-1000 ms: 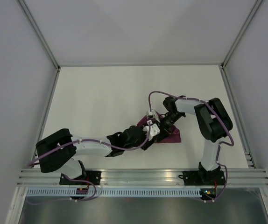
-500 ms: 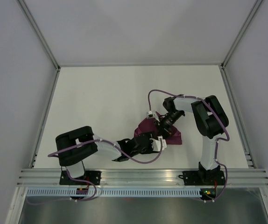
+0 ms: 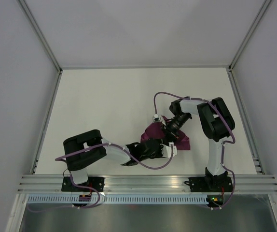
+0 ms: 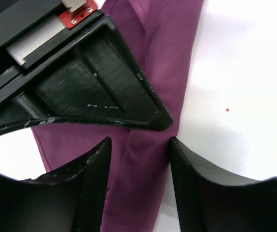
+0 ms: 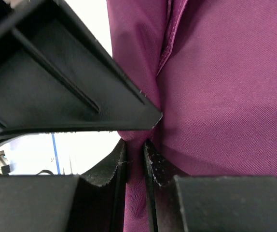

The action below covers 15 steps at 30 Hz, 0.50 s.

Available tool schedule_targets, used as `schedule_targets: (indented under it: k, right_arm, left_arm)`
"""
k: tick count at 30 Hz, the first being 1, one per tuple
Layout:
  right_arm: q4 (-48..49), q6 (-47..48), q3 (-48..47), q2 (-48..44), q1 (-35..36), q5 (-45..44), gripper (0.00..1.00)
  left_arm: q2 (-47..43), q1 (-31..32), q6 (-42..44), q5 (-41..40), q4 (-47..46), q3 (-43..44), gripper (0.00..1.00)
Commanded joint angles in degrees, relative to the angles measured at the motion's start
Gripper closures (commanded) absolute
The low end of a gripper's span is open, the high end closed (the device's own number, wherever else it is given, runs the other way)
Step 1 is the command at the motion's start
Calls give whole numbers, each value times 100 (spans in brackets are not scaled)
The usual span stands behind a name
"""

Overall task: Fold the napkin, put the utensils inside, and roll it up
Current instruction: Roll the napkin with the utensil

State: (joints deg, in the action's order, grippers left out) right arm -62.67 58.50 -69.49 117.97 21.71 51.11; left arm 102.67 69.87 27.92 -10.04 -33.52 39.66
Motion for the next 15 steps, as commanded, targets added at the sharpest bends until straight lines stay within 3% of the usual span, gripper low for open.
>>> schedule_targets:
  k: [1,3,6,7,9,13,15]
  right_arm:
    - [476,416,15,401,52,-752,96]
    - [440,425,-11,402,35,-734,96]
    - [432,425,-20,419,34,-734,96]
    - [432,425,-12,411,26,-726,96]
    - [467,390,-3,385,34,-734,91]
    - [625,189,67,131,26,-761,80]
    - [669,83,59,-10,26,-761,70]
  left_arm:
    - [437,10,-295,529,864,200,47]
    - [464,10,-454,608,908,183,51]
    - [526,1,-717,723,1031,156,68]
    - [534,1,-779,810,1066,156,82]
    - [543,-8,-928,855,1198,182,96]
    - [587,-148,-1253,1424,1812,384,98]
    - [605,-315,-1377,1689,1927,428,98]
